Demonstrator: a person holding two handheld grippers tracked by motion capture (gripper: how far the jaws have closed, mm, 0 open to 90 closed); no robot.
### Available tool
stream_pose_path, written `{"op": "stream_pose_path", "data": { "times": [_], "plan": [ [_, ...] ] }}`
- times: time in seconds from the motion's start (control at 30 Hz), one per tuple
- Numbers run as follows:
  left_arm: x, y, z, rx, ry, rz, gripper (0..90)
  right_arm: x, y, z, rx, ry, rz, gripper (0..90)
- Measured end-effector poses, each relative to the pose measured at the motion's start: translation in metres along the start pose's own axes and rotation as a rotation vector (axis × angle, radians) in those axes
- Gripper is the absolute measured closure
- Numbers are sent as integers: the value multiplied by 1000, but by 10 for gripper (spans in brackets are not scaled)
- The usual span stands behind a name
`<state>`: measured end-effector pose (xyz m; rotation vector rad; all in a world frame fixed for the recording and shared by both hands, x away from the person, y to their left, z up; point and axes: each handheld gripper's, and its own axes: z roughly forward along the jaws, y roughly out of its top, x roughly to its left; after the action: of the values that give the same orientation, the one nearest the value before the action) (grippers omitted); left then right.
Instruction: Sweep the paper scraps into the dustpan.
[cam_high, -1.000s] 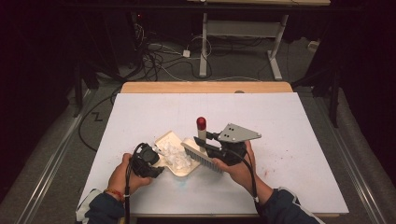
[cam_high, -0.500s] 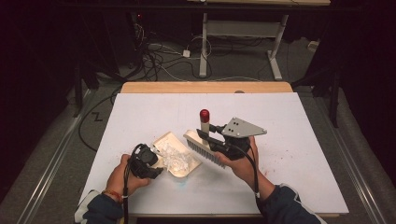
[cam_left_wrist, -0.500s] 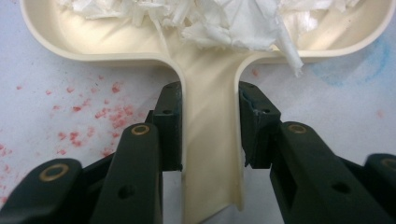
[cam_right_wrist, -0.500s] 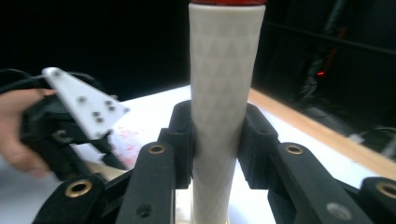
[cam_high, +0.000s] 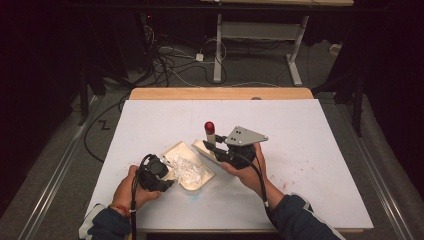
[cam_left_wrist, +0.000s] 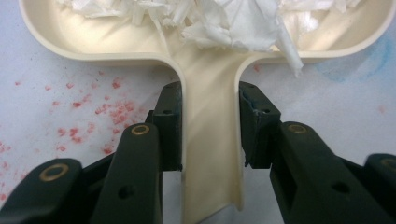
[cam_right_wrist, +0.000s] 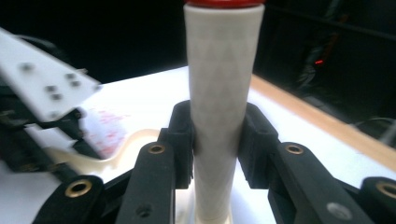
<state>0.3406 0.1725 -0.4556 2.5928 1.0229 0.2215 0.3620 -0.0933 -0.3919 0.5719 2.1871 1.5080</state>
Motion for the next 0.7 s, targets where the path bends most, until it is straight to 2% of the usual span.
{"op": "stream_pose_path", "data": {
  "times": [0.03, 0.07, 0.2, 0.37, 0.47, 0.6, 0.7],
  "plan": [
    [0, 0, 0, 0, 0, -1, 634, 0, 0, 0, 0, 0, 0, 703],
    [0, 0, 0, 1, 0, -1, 634, 2, 1, -4, -8, 41, 9, 705],
    [-1, 1, 0, -3, 3, -8, 634, 8, 5, -10, -14, 73, 3, 705],
    [-1, 1, 1, -4, 4, -10, 634, 12, 6, -16, -23, 64, -12, 705],
    [-1, 2, 1, -6, 3, -13, 634, 11, 7, -23, -38, 36, -17, 705],
    [0, 2, 1, -4, -2, -12, 635, 7, 13, -33, -66, 49, -10, 704],
    [-1, 2, 1, -3, 0, -13, 635, 7, 15, -37, -72, 47, -26, 705]
  ]
}}
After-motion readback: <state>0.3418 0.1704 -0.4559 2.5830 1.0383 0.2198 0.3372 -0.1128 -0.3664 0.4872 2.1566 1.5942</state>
